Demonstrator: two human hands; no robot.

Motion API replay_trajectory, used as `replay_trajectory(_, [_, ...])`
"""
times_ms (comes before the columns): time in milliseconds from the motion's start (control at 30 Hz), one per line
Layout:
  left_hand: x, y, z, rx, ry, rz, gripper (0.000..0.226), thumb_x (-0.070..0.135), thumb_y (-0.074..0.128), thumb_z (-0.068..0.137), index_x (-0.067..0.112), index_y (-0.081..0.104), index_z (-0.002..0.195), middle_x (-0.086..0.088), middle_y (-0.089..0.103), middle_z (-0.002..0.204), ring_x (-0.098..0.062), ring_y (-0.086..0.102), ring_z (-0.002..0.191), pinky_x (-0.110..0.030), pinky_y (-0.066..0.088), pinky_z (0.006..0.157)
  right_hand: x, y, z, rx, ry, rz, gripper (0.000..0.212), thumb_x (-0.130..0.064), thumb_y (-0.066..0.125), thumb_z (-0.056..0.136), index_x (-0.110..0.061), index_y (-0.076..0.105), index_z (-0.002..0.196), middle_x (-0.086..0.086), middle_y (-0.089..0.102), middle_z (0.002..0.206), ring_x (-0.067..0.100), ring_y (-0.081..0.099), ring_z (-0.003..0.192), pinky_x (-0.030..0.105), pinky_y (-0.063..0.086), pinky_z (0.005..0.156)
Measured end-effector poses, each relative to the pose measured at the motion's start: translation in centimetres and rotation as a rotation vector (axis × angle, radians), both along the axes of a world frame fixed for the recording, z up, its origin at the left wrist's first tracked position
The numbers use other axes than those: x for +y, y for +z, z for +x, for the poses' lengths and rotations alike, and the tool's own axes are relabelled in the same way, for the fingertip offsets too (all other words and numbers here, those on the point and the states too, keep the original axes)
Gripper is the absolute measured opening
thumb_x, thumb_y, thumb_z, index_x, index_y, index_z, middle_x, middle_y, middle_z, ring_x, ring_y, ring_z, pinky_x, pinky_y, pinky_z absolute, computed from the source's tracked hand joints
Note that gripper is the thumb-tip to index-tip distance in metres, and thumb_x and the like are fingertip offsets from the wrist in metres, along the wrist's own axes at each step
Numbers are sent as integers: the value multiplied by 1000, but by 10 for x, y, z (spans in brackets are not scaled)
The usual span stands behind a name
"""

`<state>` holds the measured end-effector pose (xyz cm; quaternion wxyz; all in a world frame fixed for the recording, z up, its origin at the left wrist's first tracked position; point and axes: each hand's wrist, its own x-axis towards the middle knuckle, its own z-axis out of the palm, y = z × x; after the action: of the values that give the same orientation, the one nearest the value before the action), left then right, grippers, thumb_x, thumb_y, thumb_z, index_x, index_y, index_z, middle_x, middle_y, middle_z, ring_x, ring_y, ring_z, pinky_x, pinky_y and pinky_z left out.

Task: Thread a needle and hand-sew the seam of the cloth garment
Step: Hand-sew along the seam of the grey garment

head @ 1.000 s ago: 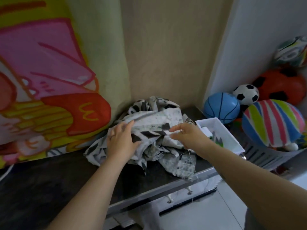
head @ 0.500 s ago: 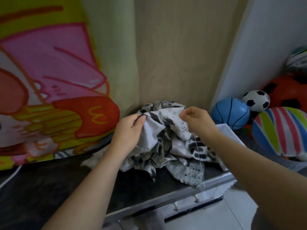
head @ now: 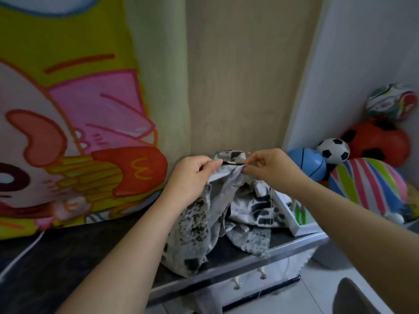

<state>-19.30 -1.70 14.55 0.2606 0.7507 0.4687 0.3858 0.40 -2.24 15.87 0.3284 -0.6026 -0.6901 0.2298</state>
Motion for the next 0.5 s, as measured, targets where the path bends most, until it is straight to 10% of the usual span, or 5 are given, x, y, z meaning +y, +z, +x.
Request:
replay_trajectory(267, [2, 3, -14, 265, 67, -9, 30, 25, 57, 95, 2, 61, 77, -3, 46, 57, -11, 41, 51, -22, 26, 46, -7, 6, 33, 132, -177, -31, 12, -13, 62, 89, -9, 72, 84, 7, 68, 71, 27, 68, 72, 38, 58, 77])
replay_trajectory(500, [0, -7, -15, 19, 257, -97, 37, 25, 41, 102, -4, 56, 83, -16, 50, 70, -28, 51, 70, -33, 27, 60, -28, -25, 64, -714, 77, -426, 15, -22, 63, 89, -17, 73, 98, -8, 62, 90, 2, 50, 72, 13, 39, 74])
